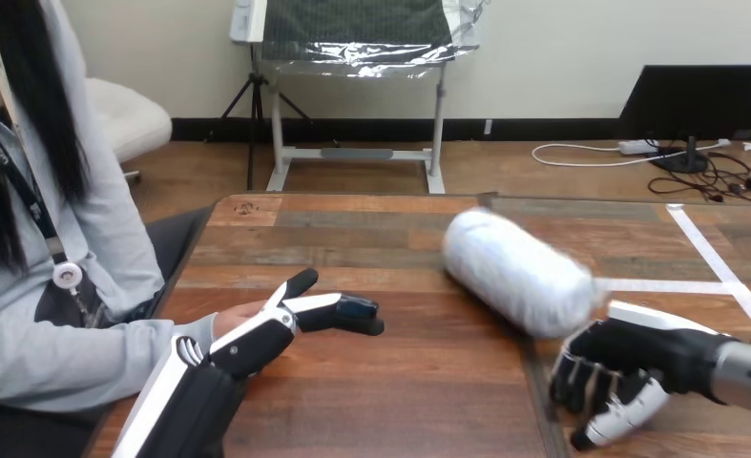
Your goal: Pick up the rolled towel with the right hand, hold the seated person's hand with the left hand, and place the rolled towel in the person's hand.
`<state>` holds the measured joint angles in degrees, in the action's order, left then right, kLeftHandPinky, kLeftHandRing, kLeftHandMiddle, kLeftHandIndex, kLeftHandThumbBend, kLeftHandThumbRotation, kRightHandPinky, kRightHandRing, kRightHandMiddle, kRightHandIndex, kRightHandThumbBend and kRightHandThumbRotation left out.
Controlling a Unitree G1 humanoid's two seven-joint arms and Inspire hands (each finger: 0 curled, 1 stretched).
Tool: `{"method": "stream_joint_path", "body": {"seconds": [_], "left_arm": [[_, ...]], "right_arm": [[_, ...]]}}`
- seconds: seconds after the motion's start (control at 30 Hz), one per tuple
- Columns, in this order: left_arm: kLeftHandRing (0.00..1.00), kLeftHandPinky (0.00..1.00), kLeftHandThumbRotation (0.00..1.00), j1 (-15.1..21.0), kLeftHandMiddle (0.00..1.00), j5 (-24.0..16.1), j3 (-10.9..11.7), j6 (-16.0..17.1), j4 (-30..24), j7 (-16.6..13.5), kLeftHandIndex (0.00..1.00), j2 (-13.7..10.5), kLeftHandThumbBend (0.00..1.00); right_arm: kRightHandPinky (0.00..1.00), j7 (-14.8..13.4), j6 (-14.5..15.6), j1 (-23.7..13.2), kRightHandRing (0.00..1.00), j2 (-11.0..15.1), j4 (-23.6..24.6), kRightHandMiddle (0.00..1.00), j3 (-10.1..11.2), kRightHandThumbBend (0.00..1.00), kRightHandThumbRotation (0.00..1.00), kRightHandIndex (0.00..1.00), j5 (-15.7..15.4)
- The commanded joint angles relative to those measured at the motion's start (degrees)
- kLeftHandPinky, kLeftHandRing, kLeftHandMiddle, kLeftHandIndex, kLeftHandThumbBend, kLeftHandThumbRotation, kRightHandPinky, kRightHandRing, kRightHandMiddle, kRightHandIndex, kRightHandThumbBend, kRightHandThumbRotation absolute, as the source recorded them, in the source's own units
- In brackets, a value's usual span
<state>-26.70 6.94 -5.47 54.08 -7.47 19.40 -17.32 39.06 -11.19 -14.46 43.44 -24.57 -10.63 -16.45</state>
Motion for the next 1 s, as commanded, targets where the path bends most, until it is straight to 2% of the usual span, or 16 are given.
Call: {"method": "stream_joint_path", "body": {"seconds": [0.0,0.27,0.5,0.97], "left_arm": [[0.74,0.96,0.59,3.2,0.71,1.6,0.8,-0.1,-0.6,0.0,0.74,-0.3,0.91],[0.74,0.97,0.58,4.0,0.7,2.3,0.5,0.1,-0.4,0.2,0.73,0.1,0.91],[0.73,0.97,0.58,4.1,0.69,2.3,0.4,-0.6,-0.9,-0.1,0.72,0.4,0.91],[0.72,0.96,0.58,6.3,0.69,2.9,0.2,0.1,0.9,1.1,0.72,0.3,0.89]], "right_arm": [[0.39,2.5,0.9,2.9,0.48,2.5,5.3,0.56,0.0,0.71,0.0,0.57,0.0],[0.44,4.2,3.0,6.8,0.51,4.2,12.1,0.57,2.0,0.69,0.0,0.58,1.5],[0.45,4.6,4.5,10.0,0.52,4.8,17.7,0.57,4.4,0.66,0.0,0.59,3.2],[0.45,5.7,5.3,12.8,0.51,5.9,26.2,0.56,8.7,0.67,0.02,0.61,6.9]]}}
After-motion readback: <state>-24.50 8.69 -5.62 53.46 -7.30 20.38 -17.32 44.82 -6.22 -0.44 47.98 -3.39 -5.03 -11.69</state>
